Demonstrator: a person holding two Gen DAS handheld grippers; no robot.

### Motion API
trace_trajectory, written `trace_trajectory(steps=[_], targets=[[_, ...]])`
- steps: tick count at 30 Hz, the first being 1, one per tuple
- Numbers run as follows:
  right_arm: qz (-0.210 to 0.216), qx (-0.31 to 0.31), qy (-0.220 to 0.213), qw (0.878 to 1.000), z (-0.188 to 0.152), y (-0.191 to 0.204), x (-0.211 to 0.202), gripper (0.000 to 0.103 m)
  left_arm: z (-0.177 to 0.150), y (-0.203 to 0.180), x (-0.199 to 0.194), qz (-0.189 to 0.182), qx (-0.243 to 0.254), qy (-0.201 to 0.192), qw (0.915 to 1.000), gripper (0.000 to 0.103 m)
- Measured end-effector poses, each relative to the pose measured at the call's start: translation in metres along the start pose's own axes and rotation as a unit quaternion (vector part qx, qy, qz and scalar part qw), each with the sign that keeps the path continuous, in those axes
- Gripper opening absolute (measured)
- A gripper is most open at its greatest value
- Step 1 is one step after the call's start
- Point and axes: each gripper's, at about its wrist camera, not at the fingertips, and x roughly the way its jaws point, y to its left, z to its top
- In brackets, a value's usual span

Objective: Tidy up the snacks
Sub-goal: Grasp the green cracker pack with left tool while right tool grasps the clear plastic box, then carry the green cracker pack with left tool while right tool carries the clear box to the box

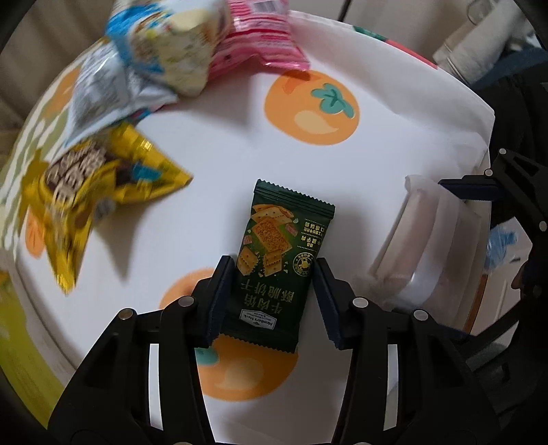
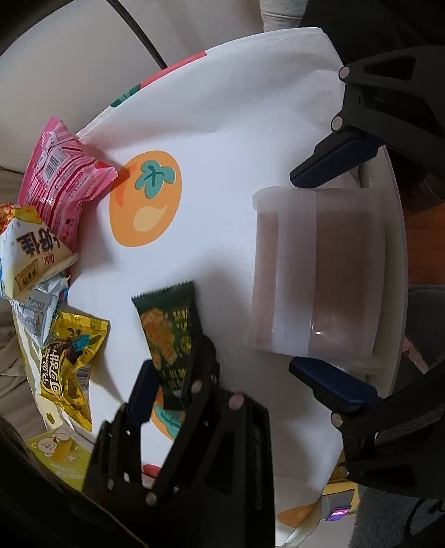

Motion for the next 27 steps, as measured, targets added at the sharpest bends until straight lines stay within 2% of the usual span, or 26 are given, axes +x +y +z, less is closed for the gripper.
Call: trace_trajectory(steps=[5,6,8,12,20,27], targets=[[-0.001,-0.014,-0.001,1.0,-0.001,0.004,0.004,0.096,-0.015,0.002,-0.006,0.004,-0.028,-0.001,0.9996,0.043],[0.0,-0.017,0.0,1.0,-0.002,0.004,0.006,0.088,-0.016,0.001,-0.006,0.006,-0.031,-0.001,0.9995,0.043],[0.003,-0.02,-0.001,1.0,-0.006,0.008,0.012,0.085,-0.018,0.0,-0.007,0.009,-0.038,-0.001,0.9992,0.043],[0.005,-0.029,-0.012,0.999,-0.011,0.011,0.01,0.073,-0.021,-0.001,-0.005,0.004,-0.06,-0.002,0.9982,0.043],[0.004,-0.028,-0.044,0.999,-0.002,0.002,-0.002,0.071,-0.039,0.015,-0.027,0.006,-0.111,-0.02,0.9936,0.043],[0.008,-0.024,-0.086,0.996,0.017,-0.005,-0.038,0.071,-0.037,0.021,-0.082,0.03,-0.158,-0.075,0.9842,0.043]])
